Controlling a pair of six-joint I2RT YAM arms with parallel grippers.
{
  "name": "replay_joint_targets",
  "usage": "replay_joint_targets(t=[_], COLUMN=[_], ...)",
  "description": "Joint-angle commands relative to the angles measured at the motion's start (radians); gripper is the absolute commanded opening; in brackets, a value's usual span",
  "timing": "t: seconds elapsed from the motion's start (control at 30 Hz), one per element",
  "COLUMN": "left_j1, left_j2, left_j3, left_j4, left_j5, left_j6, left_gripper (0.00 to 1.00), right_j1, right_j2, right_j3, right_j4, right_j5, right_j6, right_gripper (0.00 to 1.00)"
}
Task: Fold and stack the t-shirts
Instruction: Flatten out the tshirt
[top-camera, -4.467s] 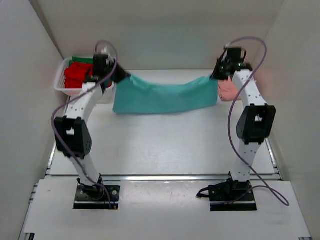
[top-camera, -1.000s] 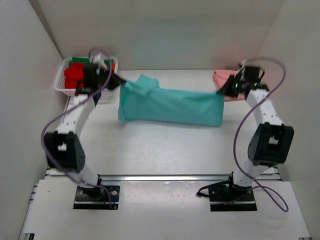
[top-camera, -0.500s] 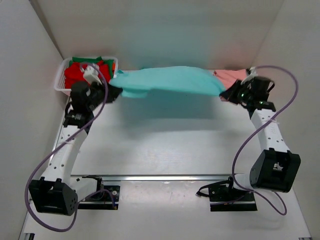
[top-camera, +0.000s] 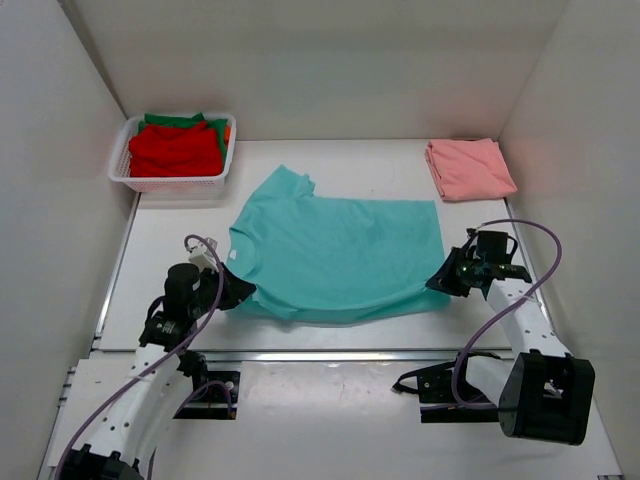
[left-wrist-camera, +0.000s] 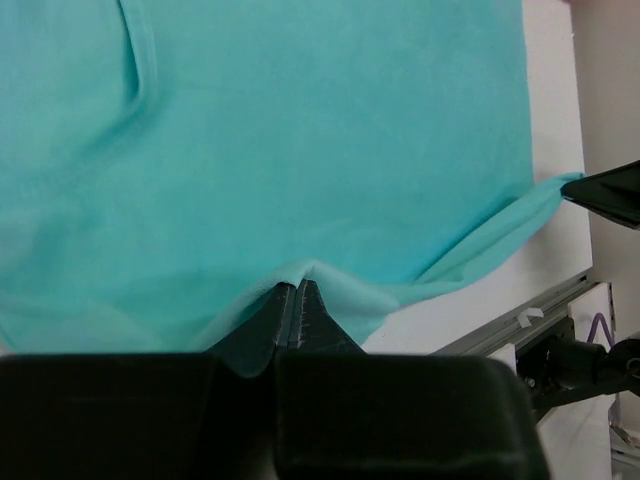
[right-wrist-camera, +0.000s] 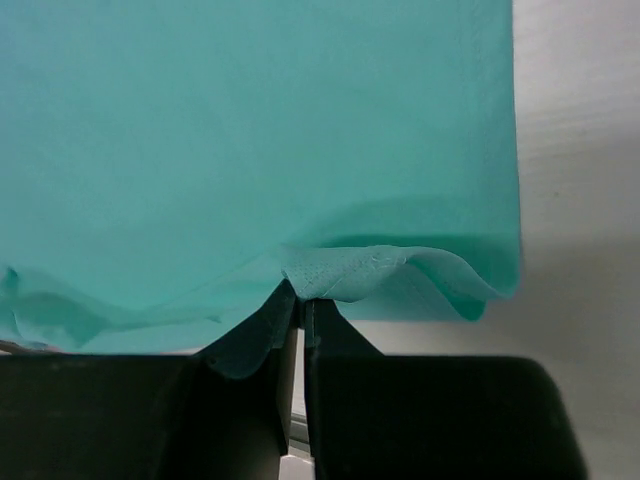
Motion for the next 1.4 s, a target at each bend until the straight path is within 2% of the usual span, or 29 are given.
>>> replay_joint_targets(t=[0.0, 0.13, 0.23, 0.27, 0.33, 0.37, 0.4, 0.43, 0.47, 0.5, 0.53, 0.63, 0.7, 0.8, 0.87, 1.03, 1.17, 1.37], left_j1=[-0.007, -0.004, 0.045, 0.051, 0.073, 0.080, 0.097, 0.114, 0.123, 0.128, 0.131, 0.125, 0.137, 0.122, 0.122, 0.110, 0.082, 0.082], left_j2=[0.015, 0.119, 0.291, 0.405, 0.617, 0.777, 0.931, 0.996, 1.104, 1.160, 1.196, 1.224, 1.154, 0.963, 0.877, 0.829, 0.803, 0.768], left_j3=[-0.042, -0.023, 0.104, 0.150, 0.436, 0.533, 0.761, 0.986, 1.195, 1.285, 1.439, 1.669, 1.596, 1.189, 1.049, 0.756, 0.523, 0.245], left_j4=[0.021, 0.127, 0.220, 0.236, 0.242, 0.236, 0.186, 0.137, 0.116, 0.090, 0.055, -0.045, -0.010, 0.211, 0.268, 0.395, 0.478, 0.556], left_j5=[0.021, 0.032, 0.014, 0.017, 0.017, 0.053, 0.108, 0.134, 0.176, 0.182, 0.150, 0.075, 0.096, 0.073, 0.053, 0.084, 0.067, 0.073], left_j6=[-0.032, -0.046, -0.011, 0.012, 0.063, 0.077, 0.078, 0.066, 0.036, 0.008, 0.009, 0.055, 0.052, 0.023, 0.011, -0.017, -0.026, -0.075], left_gripper=[0.00, 0.00, 0.00, 0.00, 0.00, 0.00, 0.00, 0.00, 0.00, 0.00, 0.00, 0.00, 0.00, 0.00, 0.00, 0.00, 0.00, 0.00], right_j1=[-0.023, -0.036, -0.031, -0.025, -0.013, -0.007, 0.015, 0.019, 0.033, 0.058, 0.073, 0.055, 0.030, 0.000, -0.010, 0.003, 0.016, 0.036], right_j2=[-0.028, -0.027, 0.086, 0.122, 0.325, 0.390, 0.526, 0.636, 0.712, 0.748, 0.783, 0.829, 0.794, 0.675, 0.647, 0.627, 0.604, 0.607], right_j3=[-0.036, -0.048, 0.039, 0.069, 0.297, 0.376, 0.604, 0.853, 0.974, 1.183, 1.352, 1.547, 1.503, 1.198, 1.100, 0.881, 0.646, 0.470], right_j4=[-0.030, -0.004, 0.049, 0.083, 0.133, 0.131, 0.103, 0.030, -0.039, -0.081, -0.090, -0.090, -0.032, 0.120, 0.163, 0.195, 0.258, 0.277], right_j5=[0.028, 0.002, -0.031, -0.048, -0.079, -0.108, -0.119, -0.123, -0.092, -0.058, -0.044, -0.056, -0.097, -0.146, -0.153, -0.157, -0.150, -0.092], right_j6=[0.028, 0.036, 0.040, 0.034, 0.017, -0.006, -0.036, -0.052, -0.076, -0.092, -0.102, -0.089, -0.061, -0.029, -0.024, -0.063, -0.066, -0.034], right_gripper=[0.00, 0.00, 0.00, 0.00, 0.01, 0.00, 0.01, 0.00, 0.00, 0.00, 0.00, 0.00, 0.00, 0.00, 0.00, 0.00, 0.00, 0.00])
